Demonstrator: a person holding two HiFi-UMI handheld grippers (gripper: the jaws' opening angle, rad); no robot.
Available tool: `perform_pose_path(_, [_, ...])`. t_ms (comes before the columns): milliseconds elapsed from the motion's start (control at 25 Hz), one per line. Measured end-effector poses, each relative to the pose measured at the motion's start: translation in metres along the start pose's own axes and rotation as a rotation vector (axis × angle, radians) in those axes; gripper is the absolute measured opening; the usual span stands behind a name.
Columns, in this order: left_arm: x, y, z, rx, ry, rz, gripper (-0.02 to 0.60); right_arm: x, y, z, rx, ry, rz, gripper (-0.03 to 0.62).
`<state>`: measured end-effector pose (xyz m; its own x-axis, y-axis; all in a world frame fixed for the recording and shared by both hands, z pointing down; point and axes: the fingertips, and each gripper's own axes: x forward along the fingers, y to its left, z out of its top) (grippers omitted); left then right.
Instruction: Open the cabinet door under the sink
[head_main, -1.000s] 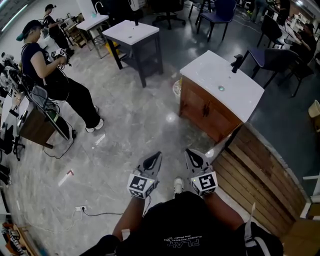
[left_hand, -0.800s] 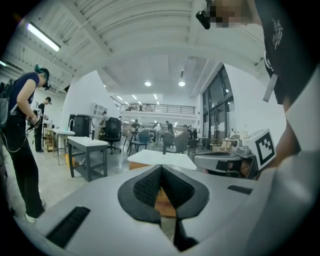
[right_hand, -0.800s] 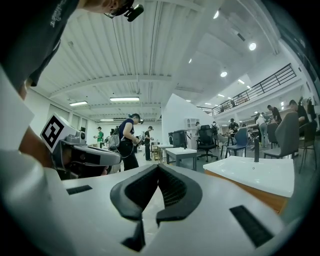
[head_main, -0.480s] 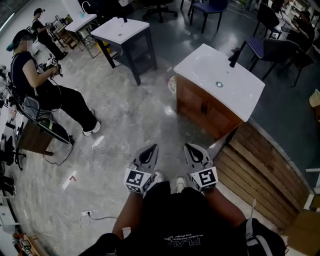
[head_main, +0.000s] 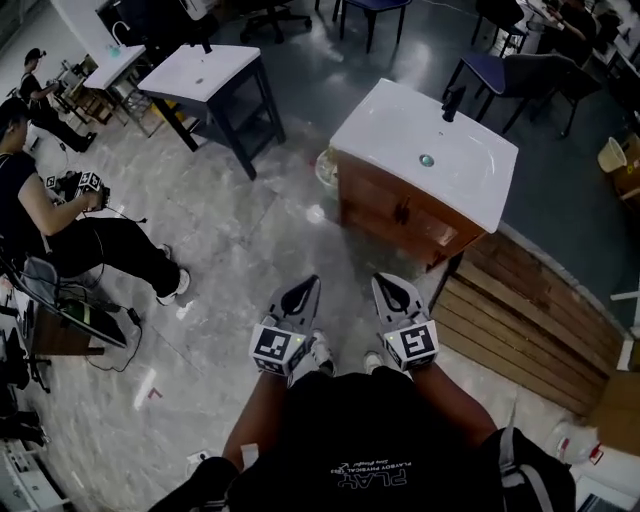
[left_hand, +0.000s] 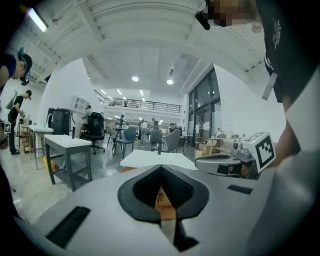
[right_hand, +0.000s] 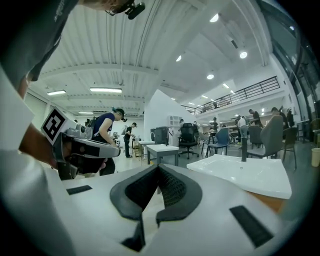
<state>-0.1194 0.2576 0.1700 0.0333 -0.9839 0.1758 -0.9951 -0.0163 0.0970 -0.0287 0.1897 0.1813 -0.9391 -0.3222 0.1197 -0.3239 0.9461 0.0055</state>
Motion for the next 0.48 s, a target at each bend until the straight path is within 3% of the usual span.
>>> perform_pose_path(480, [0.034, 0.038, -0.003, 0.023, 0.012, -0.244, 0.018, 0.035, -0.009, 0.000, 0.022, 0.016, -0.243, 0.023])
